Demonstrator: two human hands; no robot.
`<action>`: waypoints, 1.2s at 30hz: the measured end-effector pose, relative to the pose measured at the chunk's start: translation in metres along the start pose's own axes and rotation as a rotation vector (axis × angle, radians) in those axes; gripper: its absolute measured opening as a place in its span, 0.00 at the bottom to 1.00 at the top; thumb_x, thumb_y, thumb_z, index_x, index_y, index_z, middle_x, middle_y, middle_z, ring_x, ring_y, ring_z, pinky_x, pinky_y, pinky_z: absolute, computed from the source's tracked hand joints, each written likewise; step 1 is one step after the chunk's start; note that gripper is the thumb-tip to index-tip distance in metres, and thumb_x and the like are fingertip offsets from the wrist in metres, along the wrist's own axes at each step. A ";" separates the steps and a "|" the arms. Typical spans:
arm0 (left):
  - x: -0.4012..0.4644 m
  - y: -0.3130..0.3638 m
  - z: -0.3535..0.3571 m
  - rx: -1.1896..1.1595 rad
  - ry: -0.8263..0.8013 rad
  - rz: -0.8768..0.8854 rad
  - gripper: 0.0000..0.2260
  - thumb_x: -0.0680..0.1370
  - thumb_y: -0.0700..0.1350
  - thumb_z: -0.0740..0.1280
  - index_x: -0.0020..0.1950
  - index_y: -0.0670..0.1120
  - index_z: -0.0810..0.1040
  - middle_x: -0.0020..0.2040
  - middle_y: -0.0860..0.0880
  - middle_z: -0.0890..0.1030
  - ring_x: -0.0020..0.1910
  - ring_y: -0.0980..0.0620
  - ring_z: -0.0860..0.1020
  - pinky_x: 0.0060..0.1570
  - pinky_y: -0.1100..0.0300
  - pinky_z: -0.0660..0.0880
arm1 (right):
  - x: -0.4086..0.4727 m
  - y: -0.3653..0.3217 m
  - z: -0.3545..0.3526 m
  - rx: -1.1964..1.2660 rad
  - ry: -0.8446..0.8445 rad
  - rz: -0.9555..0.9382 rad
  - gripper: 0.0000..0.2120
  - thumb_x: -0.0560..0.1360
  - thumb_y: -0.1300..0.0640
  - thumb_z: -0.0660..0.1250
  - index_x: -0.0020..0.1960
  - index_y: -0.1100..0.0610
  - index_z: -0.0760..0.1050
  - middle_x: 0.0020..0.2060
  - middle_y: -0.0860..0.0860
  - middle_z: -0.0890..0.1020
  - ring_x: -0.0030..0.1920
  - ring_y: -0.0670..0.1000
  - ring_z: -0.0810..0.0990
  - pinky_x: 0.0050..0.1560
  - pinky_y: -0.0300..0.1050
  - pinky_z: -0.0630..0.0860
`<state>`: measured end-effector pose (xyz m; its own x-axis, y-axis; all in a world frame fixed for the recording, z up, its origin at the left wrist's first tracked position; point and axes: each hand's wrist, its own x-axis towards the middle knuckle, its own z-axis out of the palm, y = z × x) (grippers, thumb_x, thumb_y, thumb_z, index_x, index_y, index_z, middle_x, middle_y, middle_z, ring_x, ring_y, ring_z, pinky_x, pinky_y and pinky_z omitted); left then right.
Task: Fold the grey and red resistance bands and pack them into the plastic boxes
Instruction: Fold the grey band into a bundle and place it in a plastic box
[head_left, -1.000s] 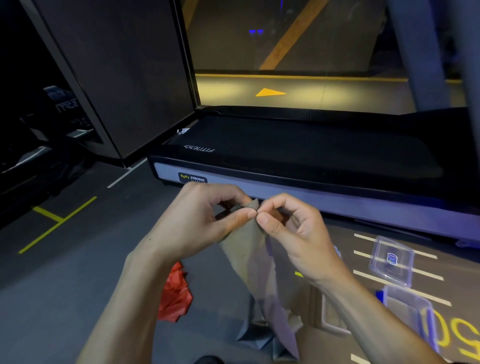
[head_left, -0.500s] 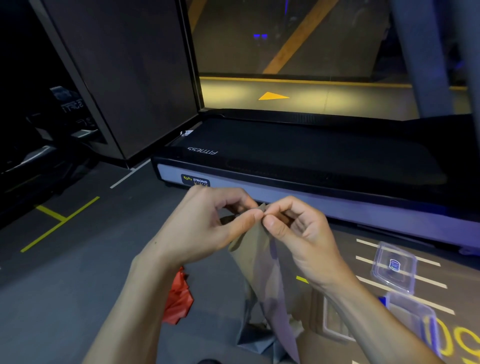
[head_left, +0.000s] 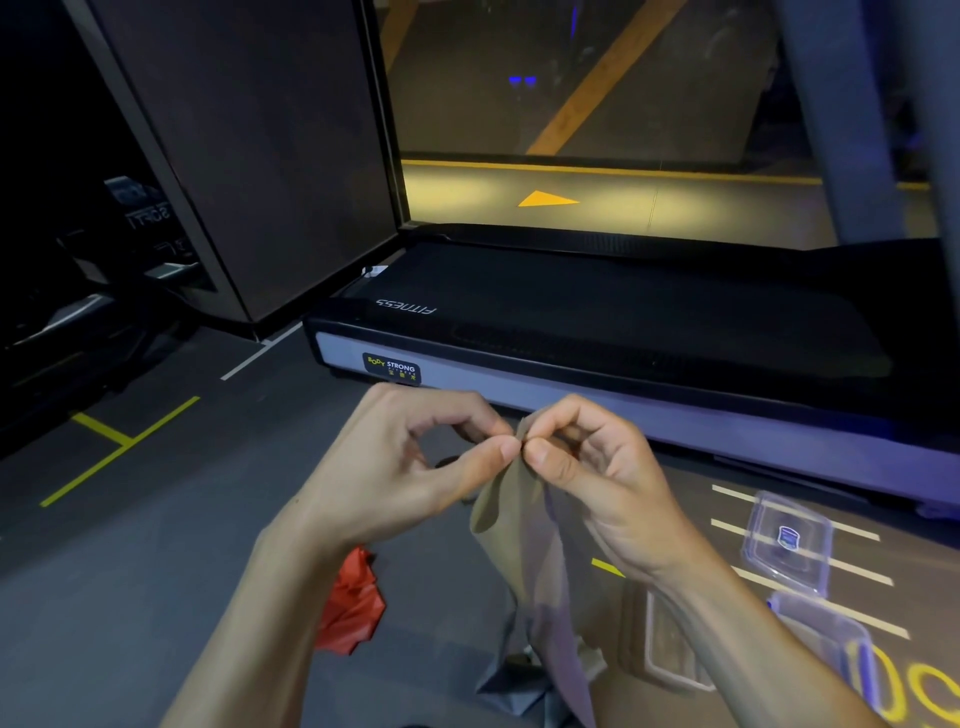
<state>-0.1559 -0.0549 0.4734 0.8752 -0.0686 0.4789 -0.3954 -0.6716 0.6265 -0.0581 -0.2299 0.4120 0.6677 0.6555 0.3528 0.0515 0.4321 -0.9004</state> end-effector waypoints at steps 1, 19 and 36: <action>0.000 0.001 0.000 -0.006 0.005 0.003 0.04 0.79 0.45 0.73 0.44 0.49 0.84 0.39 0.52 0.85 0.40 0.53 0.84 0.44 0.60 0.77 | 0.000 -0.001 0.001 0.003 -0.005 0.003 0.02 0.72 0.55 0.74 0.44 0.51 0.81 0.43 0.53 0.81 0.47 0.53 0.76 0.49 0.42 0.73; -0.001 -0.019 0.003 -0.239 0.102 -0.182 0.06 0.80 0.45 0.68 0.51 0.44 0.84 0.44 0.48 0.86 0.44 0.49 0.83 0.45 0.53 0.77 | 0.003 -0.006 0.002 -0.202 -0.024 -0.097 0.05 0.76 0.65 0.71 0.44 0.56 0.79 0.38 0.49 0.81 0.37 0.46 0.77 0.41 0.37 0.74; -0.002 -0.016 -0.006 -0.355 -0.021 -0.357 0.10 0.81 0.43 0.69 0.43 0.39 0.82 0.35 0.50 0.80 0.39 0.53 0.78 0.43 0.62 0.74 | -0.001 -0.006 -0.001 -0.445 -0.093 -0.116 0.04 0.77 0.64 0.70 0.45 0.57 0.79 0.41 0.49 0.82 0.42 0.49 0.79 0.49 0.41 0.75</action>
<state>-0.1529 -0.0398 0.4657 0.9772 0.1025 0.1859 -0.1372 -0.3635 0.9214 -0.0585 -0.2338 0.4171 0.5704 0.6799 0.4610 0.4493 0.2116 -0.8680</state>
